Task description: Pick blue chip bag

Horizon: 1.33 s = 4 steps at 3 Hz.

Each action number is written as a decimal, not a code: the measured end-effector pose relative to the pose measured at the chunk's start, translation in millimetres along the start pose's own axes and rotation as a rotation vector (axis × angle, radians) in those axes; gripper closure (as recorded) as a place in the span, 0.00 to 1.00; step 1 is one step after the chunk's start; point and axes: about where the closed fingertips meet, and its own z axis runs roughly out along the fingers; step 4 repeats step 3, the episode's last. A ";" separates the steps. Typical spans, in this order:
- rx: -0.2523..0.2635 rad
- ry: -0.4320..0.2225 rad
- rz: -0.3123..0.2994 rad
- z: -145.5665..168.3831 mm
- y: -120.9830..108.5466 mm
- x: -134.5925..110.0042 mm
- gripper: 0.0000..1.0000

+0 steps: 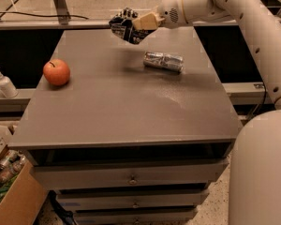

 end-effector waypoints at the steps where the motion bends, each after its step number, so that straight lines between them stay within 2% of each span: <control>1: -0.146 -0.044 -0.035 -14.2 40.4 -11.3 1.00; 2: -0.283 -0.068 -0.074 -27.4 75.2 -23.6 1.00; 4: -0.283 -0.068 -0.074 -27.3 75.3 -23.6 1.00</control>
Offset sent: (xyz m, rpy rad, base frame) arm -0.1048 0.0038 0.0641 0.1328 -0.0078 0.4082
